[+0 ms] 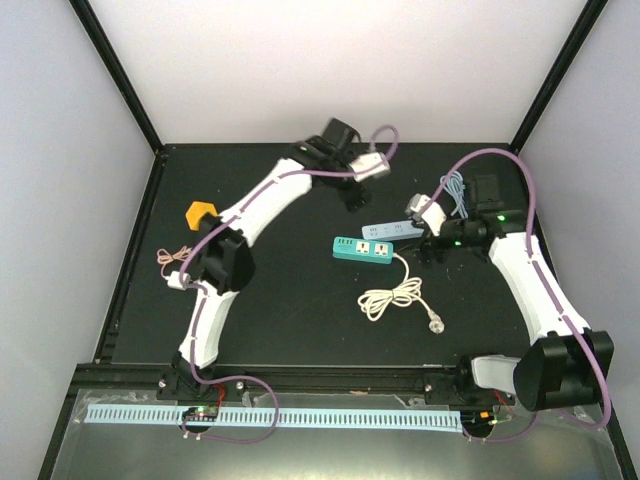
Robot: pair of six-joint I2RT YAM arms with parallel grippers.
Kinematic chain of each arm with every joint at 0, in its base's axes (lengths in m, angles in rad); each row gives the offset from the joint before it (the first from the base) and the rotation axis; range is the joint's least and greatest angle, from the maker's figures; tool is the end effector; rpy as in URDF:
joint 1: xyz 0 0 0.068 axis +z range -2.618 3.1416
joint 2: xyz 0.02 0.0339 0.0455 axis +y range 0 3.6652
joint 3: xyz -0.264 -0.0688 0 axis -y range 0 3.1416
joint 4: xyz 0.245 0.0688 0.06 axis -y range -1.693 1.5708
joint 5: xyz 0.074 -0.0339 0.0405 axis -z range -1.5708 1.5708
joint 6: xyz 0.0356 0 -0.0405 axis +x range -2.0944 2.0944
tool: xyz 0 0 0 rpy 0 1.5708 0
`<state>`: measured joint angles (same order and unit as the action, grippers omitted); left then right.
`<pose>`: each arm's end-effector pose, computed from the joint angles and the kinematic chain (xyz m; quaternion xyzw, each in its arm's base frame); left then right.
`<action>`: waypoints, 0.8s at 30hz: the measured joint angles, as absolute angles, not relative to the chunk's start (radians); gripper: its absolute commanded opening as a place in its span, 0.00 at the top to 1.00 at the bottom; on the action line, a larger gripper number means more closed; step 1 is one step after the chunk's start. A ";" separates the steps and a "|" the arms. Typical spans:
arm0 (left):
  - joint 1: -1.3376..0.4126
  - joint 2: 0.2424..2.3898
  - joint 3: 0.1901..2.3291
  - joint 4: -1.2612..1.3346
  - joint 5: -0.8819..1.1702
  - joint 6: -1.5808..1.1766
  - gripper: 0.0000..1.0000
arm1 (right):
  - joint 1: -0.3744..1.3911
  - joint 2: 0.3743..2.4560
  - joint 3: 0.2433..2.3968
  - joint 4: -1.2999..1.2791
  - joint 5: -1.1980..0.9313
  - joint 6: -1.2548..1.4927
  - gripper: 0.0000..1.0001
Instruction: Pull the plug off the socket
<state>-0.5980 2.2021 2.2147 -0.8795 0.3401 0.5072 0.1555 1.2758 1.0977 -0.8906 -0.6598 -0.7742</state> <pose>0.3980 -0.2855 0.3077 0.5353 0.7568 -0.1741 0.3322 0.2378 0.0594 0.2922 -0.4828 0.7831 0.2273 0.3194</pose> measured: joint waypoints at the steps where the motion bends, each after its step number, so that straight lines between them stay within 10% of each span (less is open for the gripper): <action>1: -0.571 2.158 2.190 -0.883 0.344 0.493 0.01 | 0.200 1.295 1.098 -0.898 -0.636 -0.778 0.12; 12: -0.358 1.689 1.632 -0.883 0.412 0.434 0.01 | 0.560 1.574 1.100 -0.921 -0.433 -0.787 0.15; 24: -0.303 1.482 1.346 -0.890 0.422 0.450 0.01 | 0.549 1.725 1.059 -0.871 -0.247 -0.834 0.25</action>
<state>-0.3035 1.4818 1.3457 -0.8902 0.4217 0.4500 0.5491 1.7252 1.0588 -0.8711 -0.2466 -0.8341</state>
